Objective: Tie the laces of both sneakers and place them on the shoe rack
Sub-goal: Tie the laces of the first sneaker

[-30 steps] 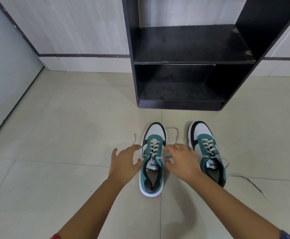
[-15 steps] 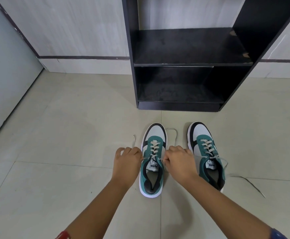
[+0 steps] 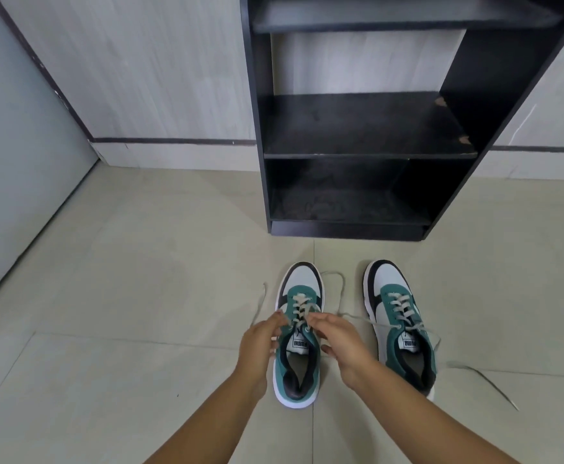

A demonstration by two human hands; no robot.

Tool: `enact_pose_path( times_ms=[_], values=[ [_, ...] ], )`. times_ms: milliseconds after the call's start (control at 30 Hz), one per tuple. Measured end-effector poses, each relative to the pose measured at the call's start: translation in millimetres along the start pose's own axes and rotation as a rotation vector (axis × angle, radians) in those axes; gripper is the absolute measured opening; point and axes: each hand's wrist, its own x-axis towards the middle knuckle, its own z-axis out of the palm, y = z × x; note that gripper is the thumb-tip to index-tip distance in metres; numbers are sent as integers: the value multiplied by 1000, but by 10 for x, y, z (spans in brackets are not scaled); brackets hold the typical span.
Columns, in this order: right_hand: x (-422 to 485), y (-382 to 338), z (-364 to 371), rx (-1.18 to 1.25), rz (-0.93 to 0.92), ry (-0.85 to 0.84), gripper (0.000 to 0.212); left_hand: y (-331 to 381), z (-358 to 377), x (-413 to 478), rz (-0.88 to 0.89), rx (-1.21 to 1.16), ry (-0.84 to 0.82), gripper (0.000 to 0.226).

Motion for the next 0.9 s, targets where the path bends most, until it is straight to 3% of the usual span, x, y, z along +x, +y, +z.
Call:
enact_pose_path(
  times_ms=[133, 267, 433, 567, 733, 800, 900],
  values=[
    [9, -15, 23, -82, -15, 0, 11, 49, 19, 57, 10, 205, 19, 38],
    [16, -14, -5, -84, -52, -27, 10, 42, 120, 130, 160, 410, 43, 20],
    [20, -49, -71, -118, -109, -48, 19, 197, 184, -56, 187, 85, -108, 14],
    [10, -227, -73, -181, -252, -98, 22, 530, 153, -79, 396, 60, -95, 29],
    [-3, -580, -78, -113, -406, -120, 20, 903, 133, -78, 578, 93, -75, 29],
    [76, -589, -110, -169, -349, -95, 28, 882, 116, -41, 496, 97, -50, 34],
    [159, -322, -172, -252, -25, 10, 33, 541, 96, 67, 152, 129, 4, 46]
  ],
)
